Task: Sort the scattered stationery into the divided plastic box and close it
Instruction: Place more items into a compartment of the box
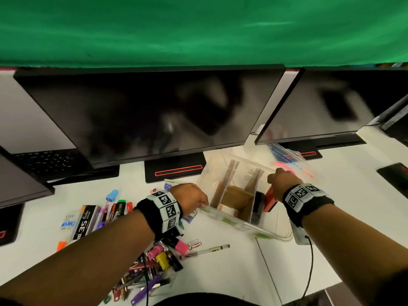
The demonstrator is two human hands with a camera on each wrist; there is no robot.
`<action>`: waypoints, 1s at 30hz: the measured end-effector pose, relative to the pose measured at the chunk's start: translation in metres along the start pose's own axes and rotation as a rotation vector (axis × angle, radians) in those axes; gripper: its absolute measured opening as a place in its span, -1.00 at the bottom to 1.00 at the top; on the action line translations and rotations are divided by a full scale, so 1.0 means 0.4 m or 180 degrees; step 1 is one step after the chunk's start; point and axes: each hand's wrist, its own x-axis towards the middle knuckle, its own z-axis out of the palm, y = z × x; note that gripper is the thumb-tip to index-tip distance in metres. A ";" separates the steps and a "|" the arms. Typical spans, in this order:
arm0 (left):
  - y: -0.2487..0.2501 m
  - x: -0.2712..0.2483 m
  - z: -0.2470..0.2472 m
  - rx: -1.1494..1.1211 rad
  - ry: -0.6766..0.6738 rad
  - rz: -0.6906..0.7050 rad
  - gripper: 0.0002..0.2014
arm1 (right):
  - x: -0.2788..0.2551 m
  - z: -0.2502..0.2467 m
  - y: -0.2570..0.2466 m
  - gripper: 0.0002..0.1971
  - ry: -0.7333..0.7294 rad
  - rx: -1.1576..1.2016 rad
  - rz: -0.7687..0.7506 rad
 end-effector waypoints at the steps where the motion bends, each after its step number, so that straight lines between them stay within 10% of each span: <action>1: -0.001 -0.002 0.003 -0.0013 0.0016 -0.0015 -0.70 | -0.013 -0.014 -0.018 -0.47 0.0125 -0.0107 -0.0019; 10: -0.040 -0.023 0.030 -0.0156 0.0815 0.0195 -0.69 | -0.161 -0.022 -0.252 -0.61 0.0488 0.1026 -0.1767; 24: -0.382 -0.263 0.138 -0.0494 0.0329 -0.2775 -0.62 | -0.128 0.113 -0.324 -0.72 0.0783 0.2011 -0.1679; 30: -0.406 -0.297 0.179 -0.0379 0.0072 -0.3199 -0.53 | -0.125 0.112 -0.327 -0.73 0.0731 0.2080 -0.1664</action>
